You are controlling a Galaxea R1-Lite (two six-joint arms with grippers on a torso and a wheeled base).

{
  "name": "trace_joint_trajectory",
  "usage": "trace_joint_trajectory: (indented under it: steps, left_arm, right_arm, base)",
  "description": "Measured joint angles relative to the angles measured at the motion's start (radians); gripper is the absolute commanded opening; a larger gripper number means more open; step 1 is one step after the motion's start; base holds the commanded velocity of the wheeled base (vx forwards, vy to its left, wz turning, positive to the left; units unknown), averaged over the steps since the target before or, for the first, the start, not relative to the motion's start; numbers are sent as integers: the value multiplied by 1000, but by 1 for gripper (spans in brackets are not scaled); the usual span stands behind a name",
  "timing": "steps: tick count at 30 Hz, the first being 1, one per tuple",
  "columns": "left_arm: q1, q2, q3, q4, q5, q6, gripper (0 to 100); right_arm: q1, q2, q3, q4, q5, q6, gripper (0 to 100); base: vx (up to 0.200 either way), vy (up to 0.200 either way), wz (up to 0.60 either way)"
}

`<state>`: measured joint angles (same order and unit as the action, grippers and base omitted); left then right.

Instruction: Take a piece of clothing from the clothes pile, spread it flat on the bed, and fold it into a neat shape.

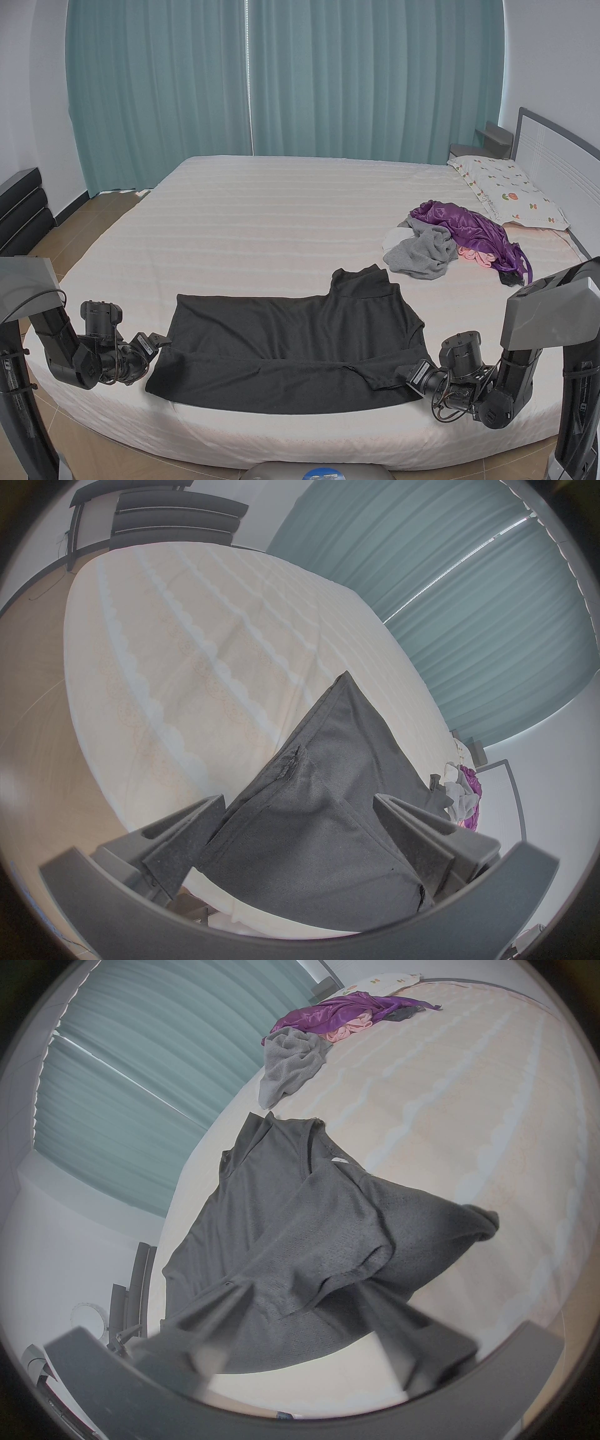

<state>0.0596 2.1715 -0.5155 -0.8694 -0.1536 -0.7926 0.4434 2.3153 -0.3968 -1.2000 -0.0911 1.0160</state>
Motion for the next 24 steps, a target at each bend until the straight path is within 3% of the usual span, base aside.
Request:
trace_joint_trajectory:
  steps: [24]
  left_arm:
    - [3, 0, -1, -1, 0, 0, 100]
  right_arm:
    - [-83, -17, -5, 34, -3, -21, 100]
  base:
    - [0, 0, 0]
